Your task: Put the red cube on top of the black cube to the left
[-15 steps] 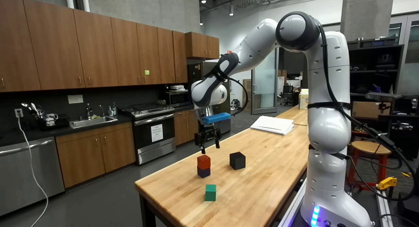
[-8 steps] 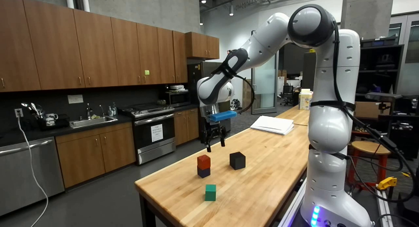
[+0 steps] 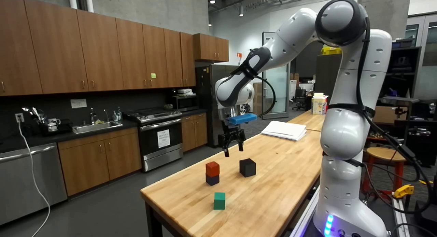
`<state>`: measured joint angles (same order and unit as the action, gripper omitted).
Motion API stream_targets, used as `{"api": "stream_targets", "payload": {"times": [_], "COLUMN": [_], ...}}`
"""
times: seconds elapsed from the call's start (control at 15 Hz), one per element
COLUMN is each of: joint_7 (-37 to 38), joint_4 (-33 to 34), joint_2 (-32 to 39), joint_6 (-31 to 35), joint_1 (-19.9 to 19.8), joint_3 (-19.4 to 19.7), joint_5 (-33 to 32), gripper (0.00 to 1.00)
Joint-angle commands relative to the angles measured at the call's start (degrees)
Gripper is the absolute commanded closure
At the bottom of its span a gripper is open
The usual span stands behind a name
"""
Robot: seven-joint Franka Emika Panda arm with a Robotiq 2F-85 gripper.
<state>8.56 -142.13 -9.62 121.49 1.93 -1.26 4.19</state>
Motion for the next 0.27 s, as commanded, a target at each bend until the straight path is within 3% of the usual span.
{"api": "stream_targets", "payload": {"times": [0.0,0.2], "joint_7": [-1.9,-1.3], "joint_4": [-5.4,-3.9], "joint_2": [-6.2,-4.1], "joint_6": [1.2,0.2], "joint_1": [-1.3,-1.4], "joint_3": [0.7,0.4], "joint_5": [-0.7,0.0], "gripper": [0.0,0.0]}}
